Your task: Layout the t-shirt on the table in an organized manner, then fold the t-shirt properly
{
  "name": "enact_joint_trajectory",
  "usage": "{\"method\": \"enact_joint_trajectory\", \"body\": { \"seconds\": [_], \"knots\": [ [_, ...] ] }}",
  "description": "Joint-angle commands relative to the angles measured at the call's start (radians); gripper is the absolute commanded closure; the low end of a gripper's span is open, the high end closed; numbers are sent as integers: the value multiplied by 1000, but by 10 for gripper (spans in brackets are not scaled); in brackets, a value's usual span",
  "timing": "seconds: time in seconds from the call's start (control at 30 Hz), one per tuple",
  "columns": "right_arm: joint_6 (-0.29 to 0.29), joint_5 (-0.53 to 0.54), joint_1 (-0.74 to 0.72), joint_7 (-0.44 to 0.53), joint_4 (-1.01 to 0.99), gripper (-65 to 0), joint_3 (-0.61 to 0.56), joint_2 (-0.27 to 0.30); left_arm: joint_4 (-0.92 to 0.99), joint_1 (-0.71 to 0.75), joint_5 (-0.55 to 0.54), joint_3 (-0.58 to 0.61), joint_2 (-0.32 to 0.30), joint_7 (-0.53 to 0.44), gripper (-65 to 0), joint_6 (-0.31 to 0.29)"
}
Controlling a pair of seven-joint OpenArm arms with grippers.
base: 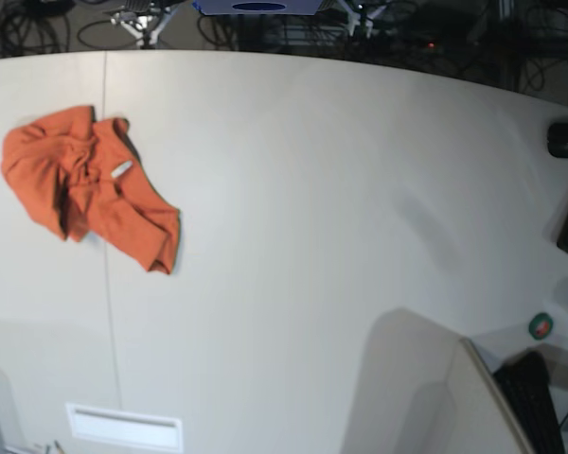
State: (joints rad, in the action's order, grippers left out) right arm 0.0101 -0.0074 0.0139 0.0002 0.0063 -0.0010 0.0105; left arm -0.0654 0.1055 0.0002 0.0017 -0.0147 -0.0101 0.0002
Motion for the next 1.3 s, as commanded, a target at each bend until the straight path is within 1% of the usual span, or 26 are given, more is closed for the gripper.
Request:
{"method": "enact_joint_trajectory", "body": {
  "seconds": [0.0, 0.1, 0.2, 0.3, 0.33, 0.37, 0.4, 0.43, 0.53, 0.57, 0.6, 0.67, 0.73, 0.77, 0.8, 0.83, 0.9, 0.93, 1.0, 1.07, 1.1, 1.13, 1.17, 1.27],
  "knots": [
    [-3, -1, -1, -1, 2, 0, 2, -1, 6, 4, 4, 1, -8, 3, -2, 7],
    [-3, -1, 14, -1, 2, 0, 0, 3, -15, 20, -6, -9, -9, -9, -2, 7],
    [-3, -3, 59, 36, 44, 0, -1, 4, -70, 50, -6, -10, 3, -86, 0, 7],
    [-3, -3, 110, 80, 83, -3, 0, 6, -98, 73, -6, -10, 2, -132, -2, 7],
    [-3, -3, 117, 83, 87, -6, 0, 13, -95, 67, -6, -9, 2, -133, -2, 7],
    [-3, -3, 122, 77, 88, -30, 0, 24, -95, 63, -2, -1, 2, -133, -2, 7],
    [-3, 1, 125, 77, 88, -78, 3, 27, -95, 61, 2, -1, 0, -133, -3, 7],
    [-3, 1, 126, 79, 88, -144, 3, 27, -95, 61, 2, -1, -1, -133, -3, 7],
    [-3, 1, 139, 79, 90, -410, 3, 32, -95, 61, 1, -1, -18, -133, -5, 7],
    [-3, 1, 149, 87, 91, -474, 0, 32, -95, 61, -4, 1, -20, -133, -5, 7],
    [-3, -1, 154, 90, 93, -503, 0, 33, -95, 61, -4, 1, -20, -133, -5, 7],
    [-3, -1, 162, 120, 93, -488, 0, 30, -95, 61, 1, 1, -21, -133, -5, 7],
    [-3, -1, 163, 142, 93, -435, 0, 29, -95, 61, 4, 1, -23, -133, -5, 7],
    [-3, -1, 163, 145, 91, -389, 0, 29, -95, 61, 4, 1, -23, -133, -7, 7],
    [-3, 1, 163, 143, 91, -321, 0, 29, -95, 61, 4, 1, -23, -133, -8, 7],
    [-3, 1, 163, 143, 91, -240, 0, 29, -95, 61, 4, 1, -23, -133, -20, 7],
    [-3, 1, 163, 143, 87, -54, 5, 27, -95, 61, 4, 1, -23, -133, -84, 7],
    [-3, 1, 163, 143, 87, 0, 5, 27, -95, 61, 4, 1, -23, -133, -128, 7],
    [-3, 2, 163, 143, 87, 0, 5, 27, -95, 61, 4, 1, -23, -135, -224, 7],
    [-3, 2, 163, 143, 87, 0, 5, 29, -95, 61, 4, 2, -23, -135, -306, 7],
    [-3, 2, 163, 143, 87, 0, 5, 29, -95, 61, 4, 2, -23, -135, -332, 7],
    [-3, 2, 165, 143, 87, 0, 3, 29, -95, 61, 4, 2, -23, -138, -354, 7],
    [-3, 2, 171, 143, 90, 0, 3, 29, -95, 61, 4, 2, -23, -138, -360, 7],
    [-3, 2, 176, 148, 91, 0, 3, 29, -95, 61, 4, 2, -23, -138, -357, 7]
  ]
}}
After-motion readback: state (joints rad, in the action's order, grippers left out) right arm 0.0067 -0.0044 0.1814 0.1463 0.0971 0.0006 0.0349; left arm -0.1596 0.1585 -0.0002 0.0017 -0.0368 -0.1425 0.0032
